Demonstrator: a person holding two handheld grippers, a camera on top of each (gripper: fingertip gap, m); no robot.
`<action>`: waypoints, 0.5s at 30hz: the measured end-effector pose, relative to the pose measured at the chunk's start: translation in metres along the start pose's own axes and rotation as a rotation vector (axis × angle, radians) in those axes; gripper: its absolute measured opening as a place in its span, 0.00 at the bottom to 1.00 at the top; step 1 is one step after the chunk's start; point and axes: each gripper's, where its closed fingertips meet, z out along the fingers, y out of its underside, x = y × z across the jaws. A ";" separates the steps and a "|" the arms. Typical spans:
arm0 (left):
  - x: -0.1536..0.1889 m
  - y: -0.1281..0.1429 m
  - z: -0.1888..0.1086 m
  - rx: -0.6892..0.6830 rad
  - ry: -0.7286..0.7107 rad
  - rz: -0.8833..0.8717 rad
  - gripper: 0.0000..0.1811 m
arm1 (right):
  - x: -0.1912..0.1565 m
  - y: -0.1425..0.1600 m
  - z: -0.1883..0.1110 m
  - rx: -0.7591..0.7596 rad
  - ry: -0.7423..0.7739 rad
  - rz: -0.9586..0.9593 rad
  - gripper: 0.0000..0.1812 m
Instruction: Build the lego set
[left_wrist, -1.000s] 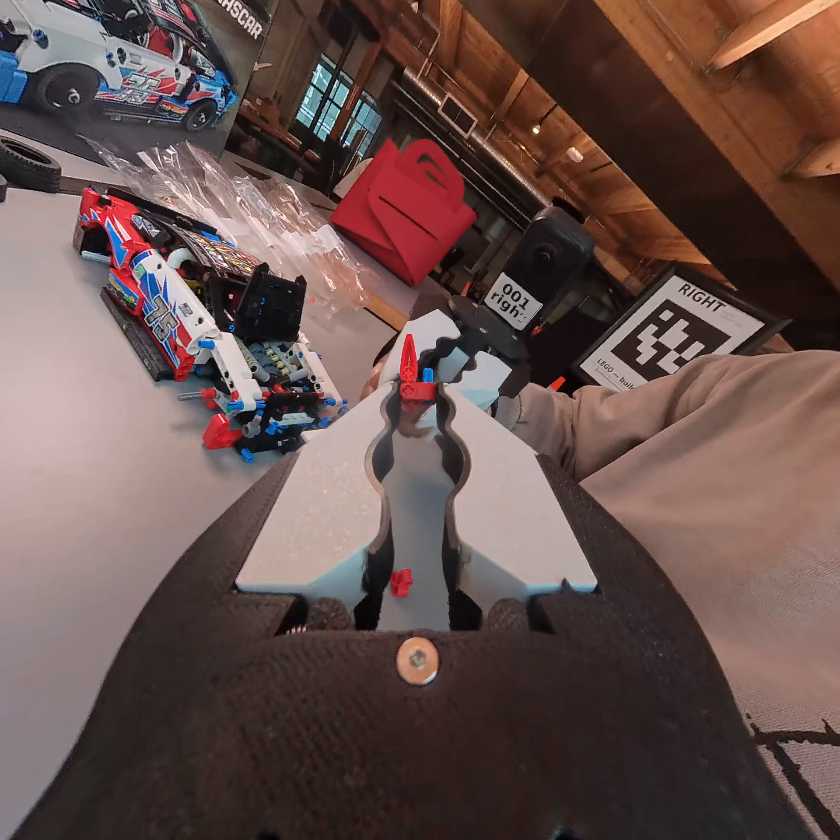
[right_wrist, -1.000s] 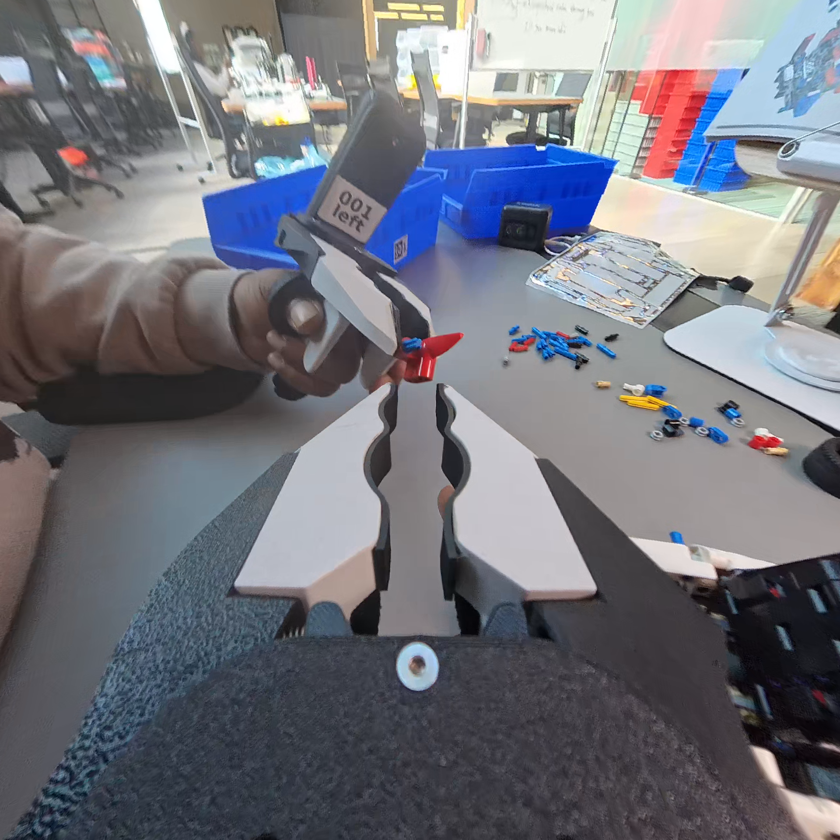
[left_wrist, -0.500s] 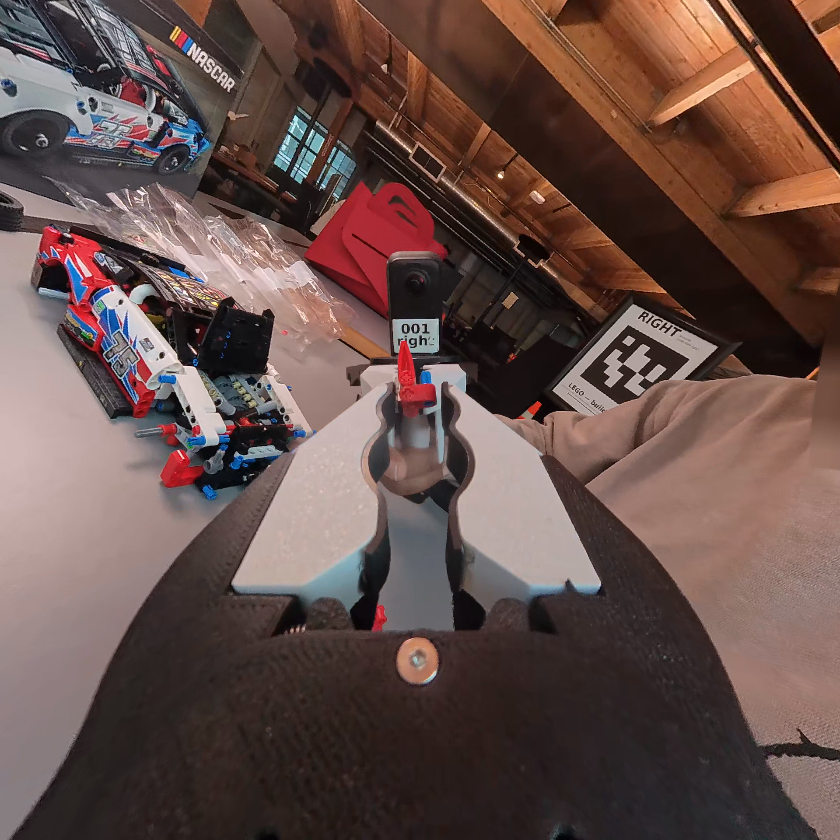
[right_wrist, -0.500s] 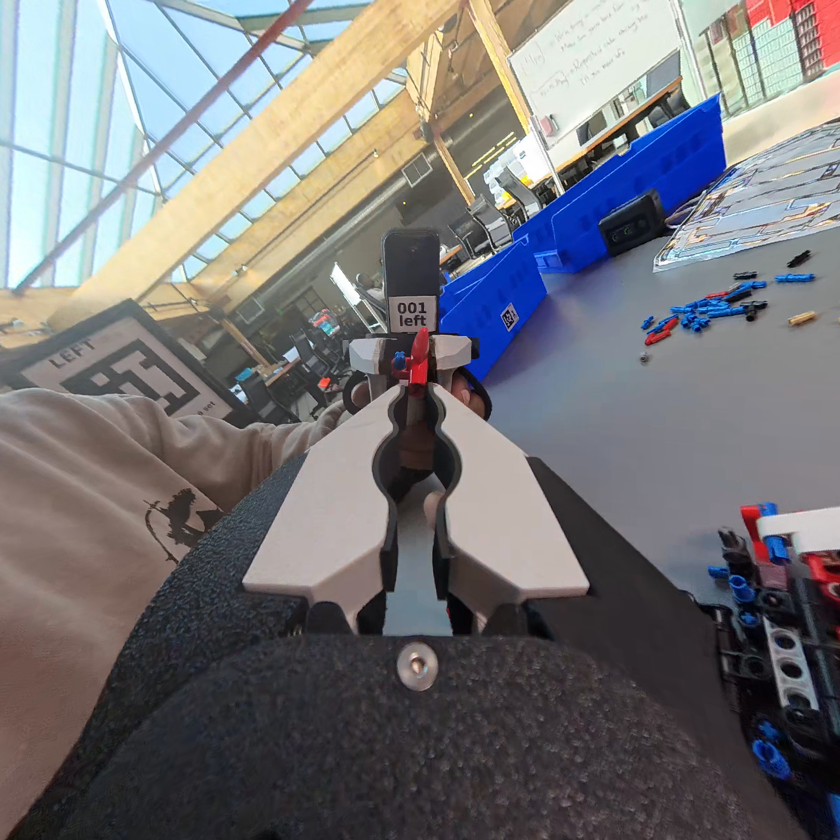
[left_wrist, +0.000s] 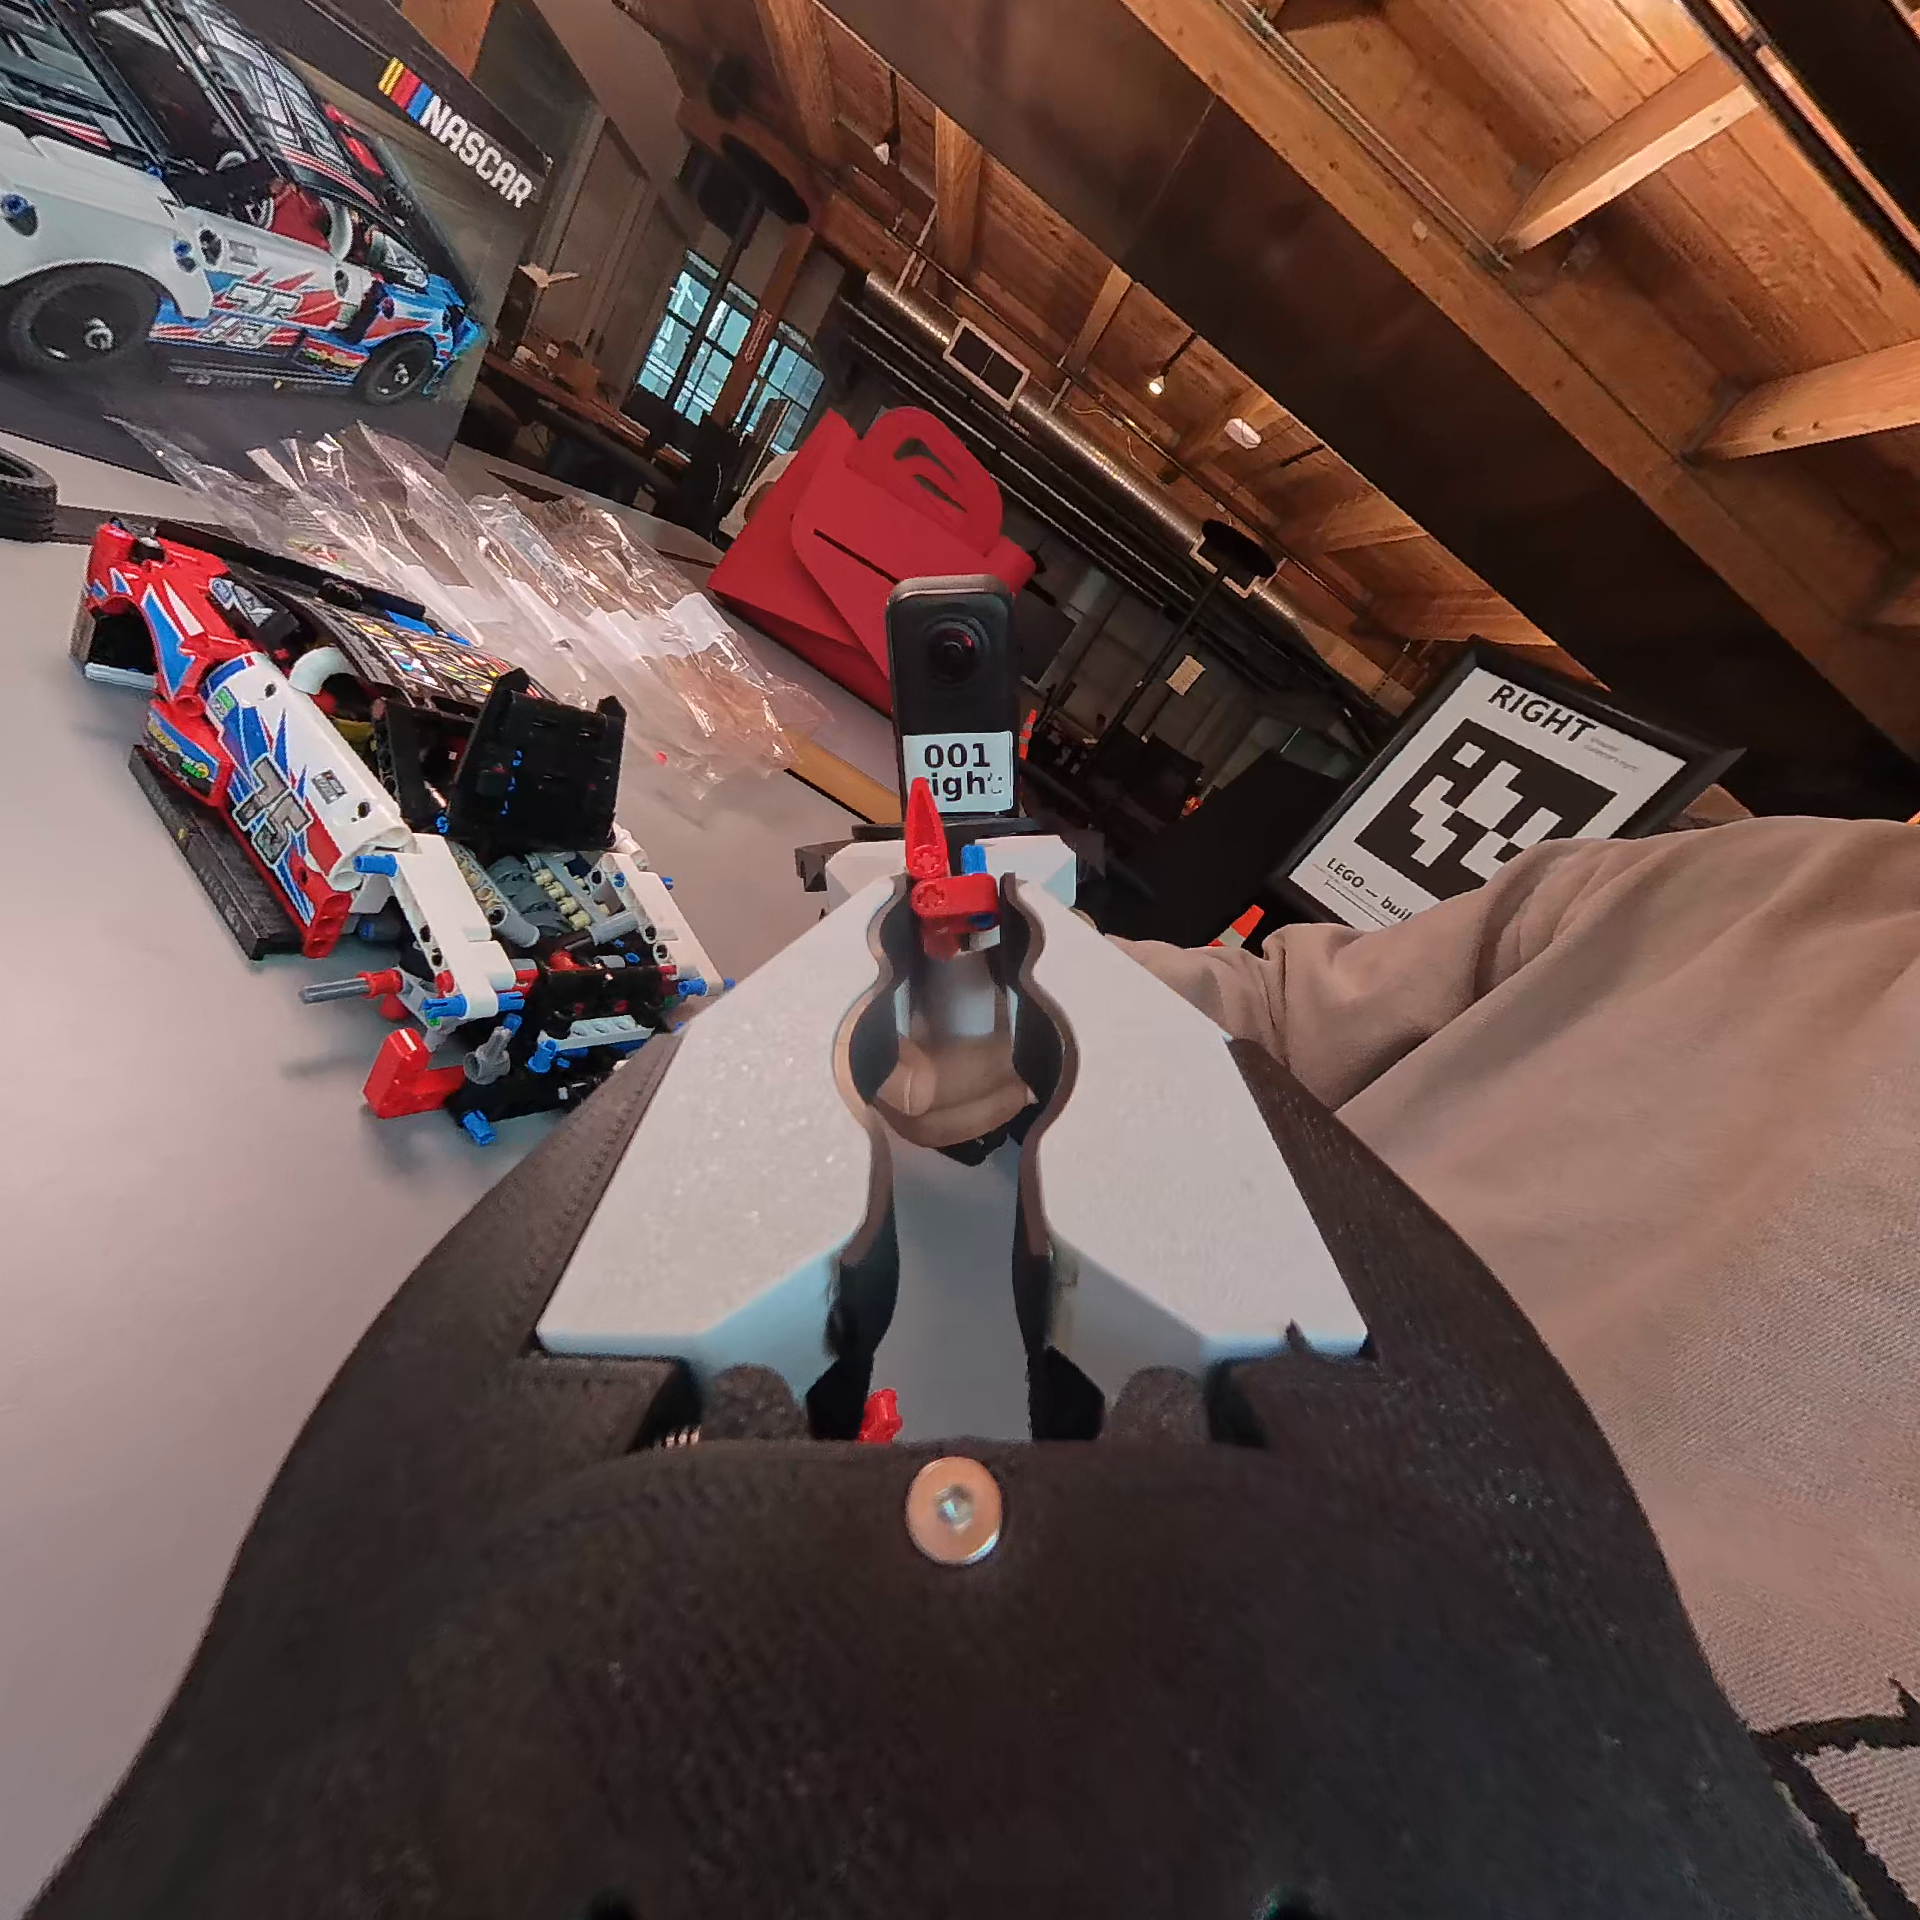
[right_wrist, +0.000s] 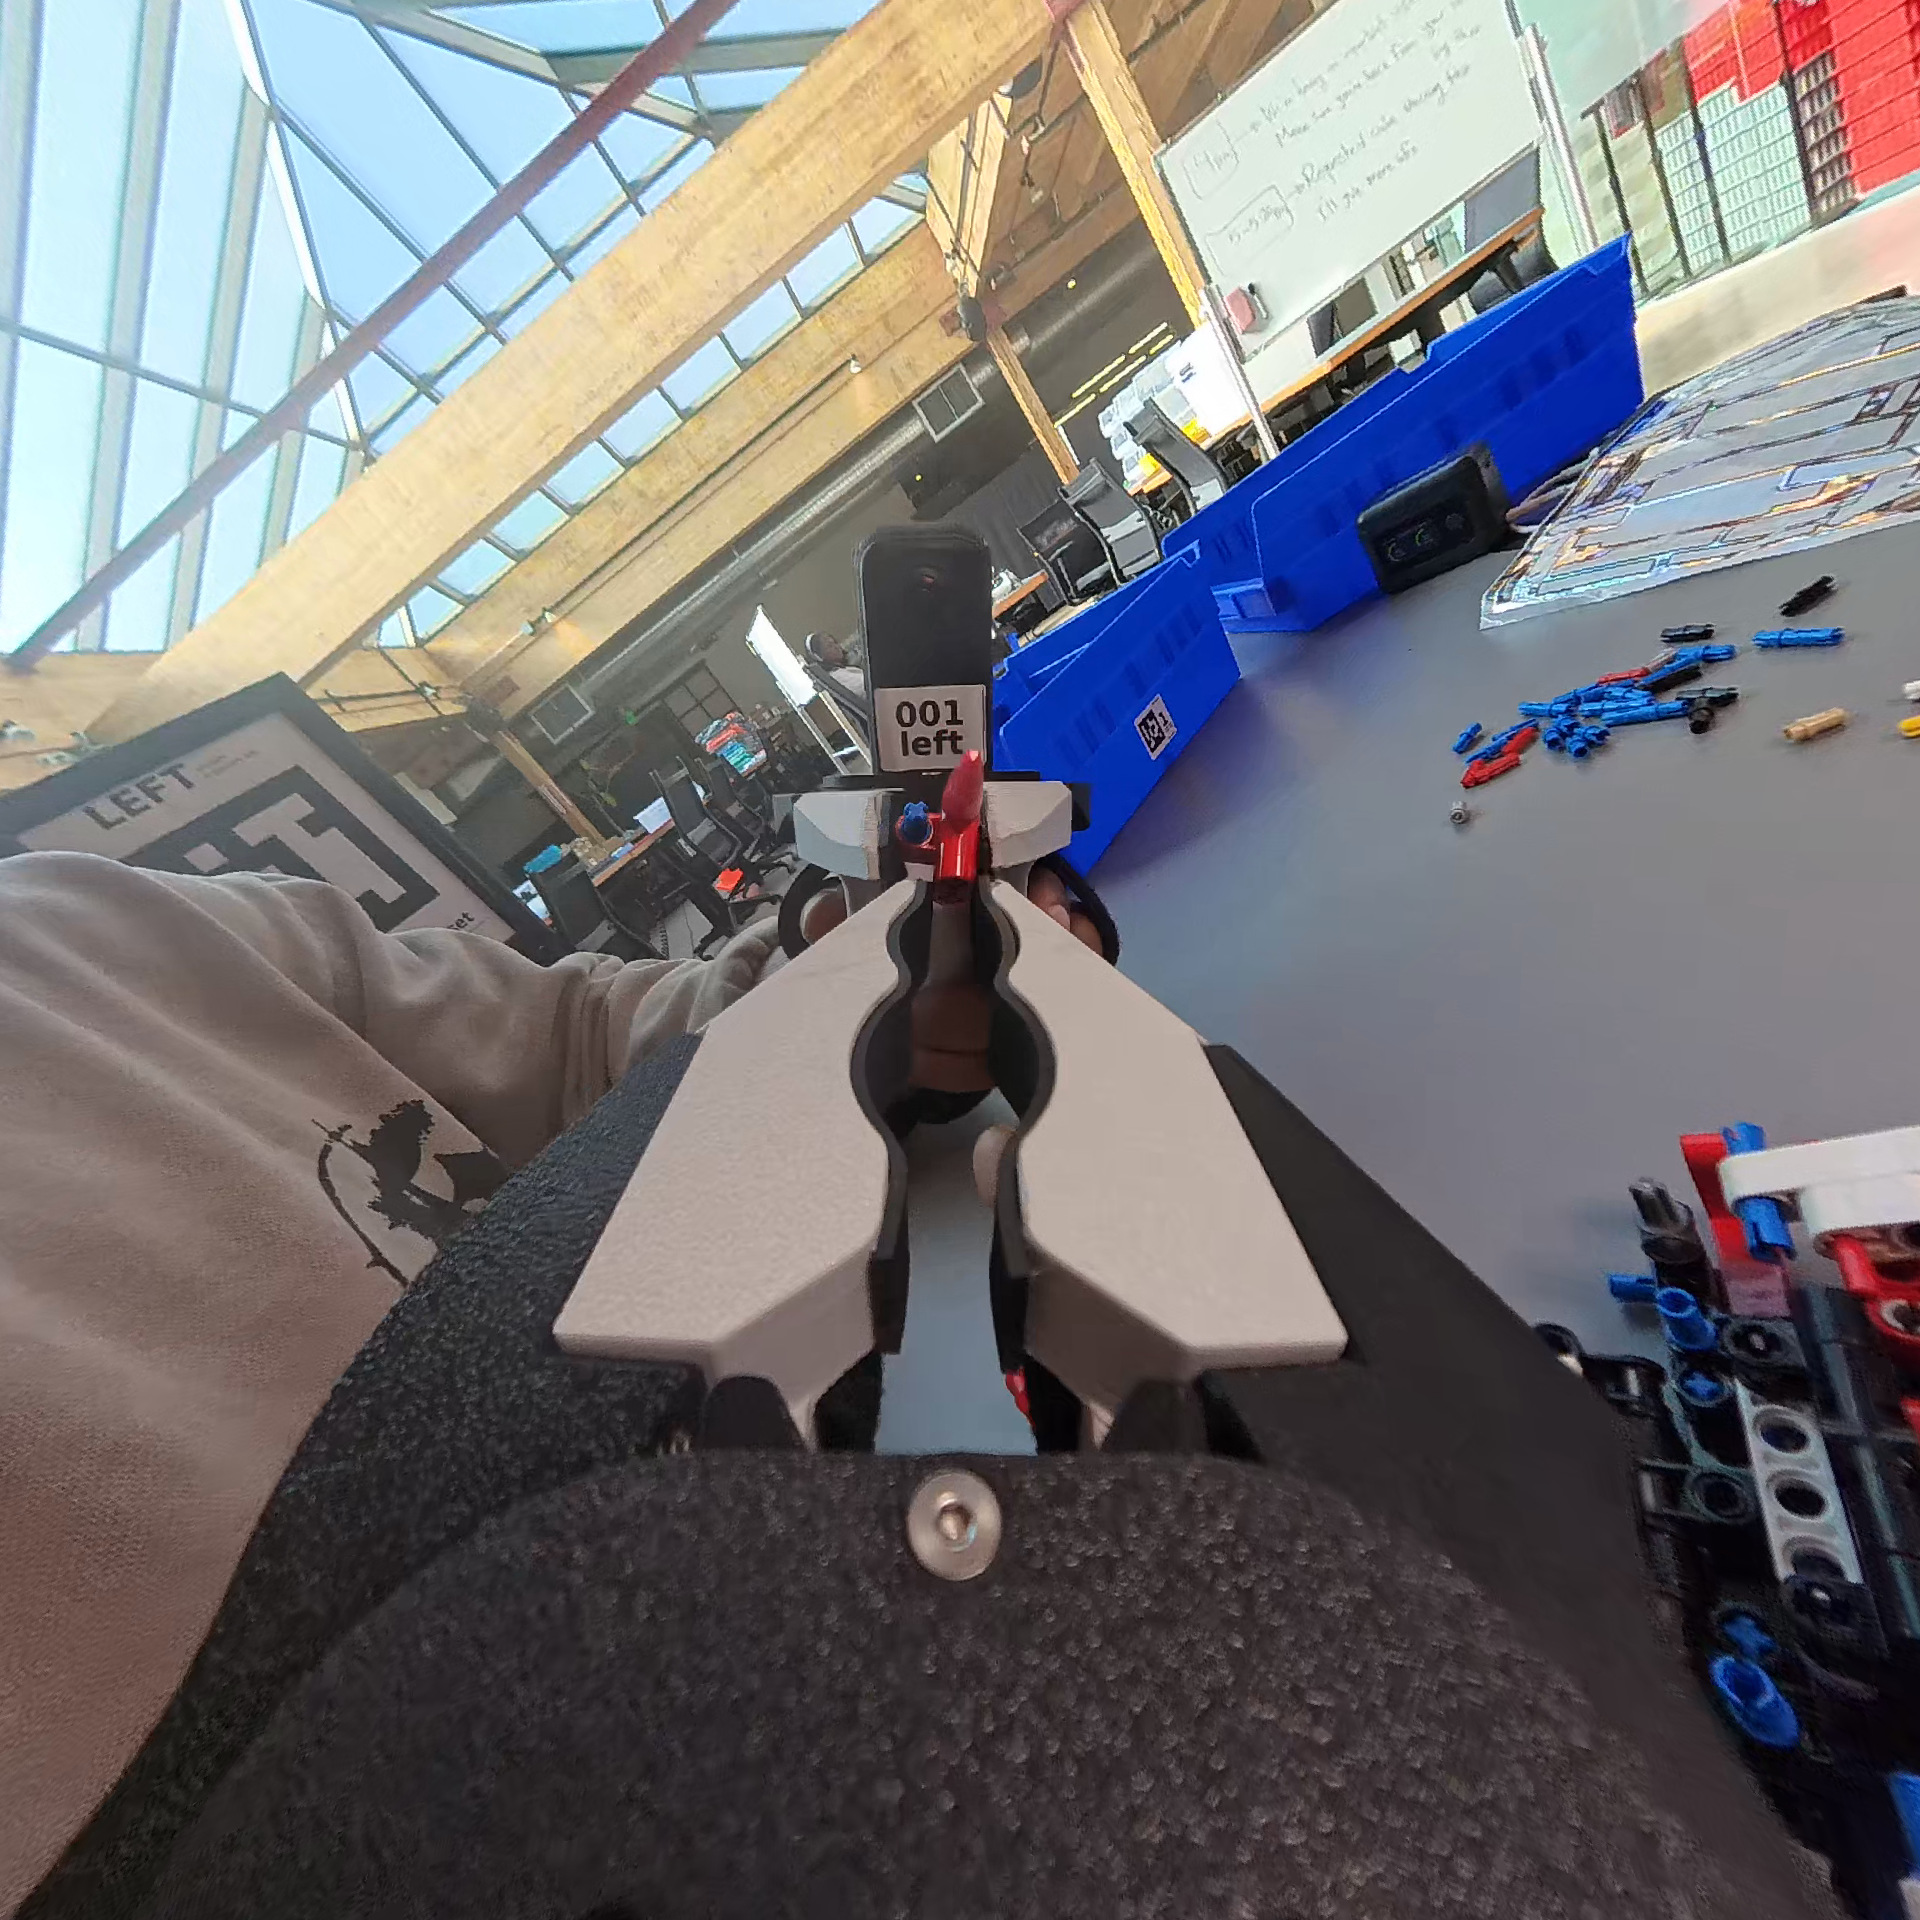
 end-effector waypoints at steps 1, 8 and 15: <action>-0.002 0.001 0.000 -0.006 -0.006 0.004 0.07 | 0.002 0.001 0.000 -0.008 0.012 -0.011 0.02; -0.006 0.003 0.001 -0.016 -0.039 0.048 0.07 | 0.006 0.003 -0.002 -0.008 0.013 0.052 0.02; -0.006 0.000 0.001 0.015 -0.047 0.062 0.08 | 0.006 0.001 -0.003 0.031 -0.024 0.120 0.02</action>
